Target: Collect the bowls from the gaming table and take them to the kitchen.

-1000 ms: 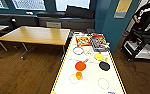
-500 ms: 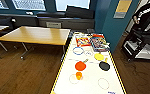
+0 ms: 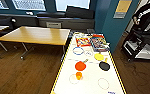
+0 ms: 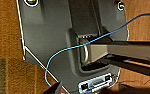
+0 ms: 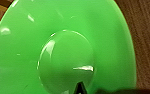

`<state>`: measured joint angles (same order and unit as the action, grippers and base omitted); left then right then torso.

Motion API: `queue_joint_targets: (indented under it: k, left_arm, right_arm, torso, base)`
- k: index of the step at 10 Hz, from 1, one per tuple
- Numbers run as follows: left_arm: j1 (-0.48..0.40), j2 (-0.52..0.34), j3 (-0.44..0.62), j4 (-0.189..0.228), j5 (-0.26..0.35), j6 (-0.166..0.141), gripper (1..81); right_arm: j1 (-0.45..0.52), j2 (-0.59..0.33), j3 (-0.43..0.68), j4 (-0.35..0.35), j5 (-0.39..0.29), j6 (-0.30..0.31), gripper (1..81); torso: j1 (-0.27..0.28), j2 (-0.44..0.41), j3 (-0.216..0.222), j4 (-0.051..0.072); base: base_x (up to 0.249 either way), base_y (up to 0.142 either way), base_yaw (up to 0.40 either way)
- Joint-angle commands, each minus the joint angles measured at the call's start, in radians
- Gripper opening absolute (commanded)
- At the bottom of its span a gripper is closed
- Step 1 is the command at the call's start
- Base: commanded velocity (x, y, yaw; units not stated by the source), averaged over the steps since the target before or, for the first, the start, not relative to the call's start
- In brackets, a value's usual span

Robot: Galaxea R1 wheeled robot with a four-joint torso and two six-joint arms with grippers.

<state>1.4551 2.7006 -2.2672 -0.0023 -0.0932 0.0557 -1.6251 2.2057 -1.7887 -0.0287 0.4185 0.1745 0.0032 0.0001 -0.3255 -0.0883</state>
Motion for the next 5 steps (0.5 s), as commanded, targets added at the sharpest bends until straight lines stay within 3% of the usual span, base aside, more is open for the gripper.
queue_joint_targets:
  k: [1,5]
  left_arm:
    - [0.003,-0.193,0.207,-0.033,0.004,-0.002,81.1]
    - [-0.008,-0.416,0.442,-0.036,-0.060,-0.005,81.1]
  right_arm:
    - [-0.033,0.017,-0.069,-0.056,-0.026,-0.007,1.0]
    - [-0.048,0.107,-0.159,-0.085,-0.026,-0.007,1.0]
  torso:
    - [0.000,0.000,0.000,0.000]
    - [0.000,0.000,0.000,0.000]
  base:
    - [0.000,0.000,0.000]
    - [0.000,0.000,0.000]
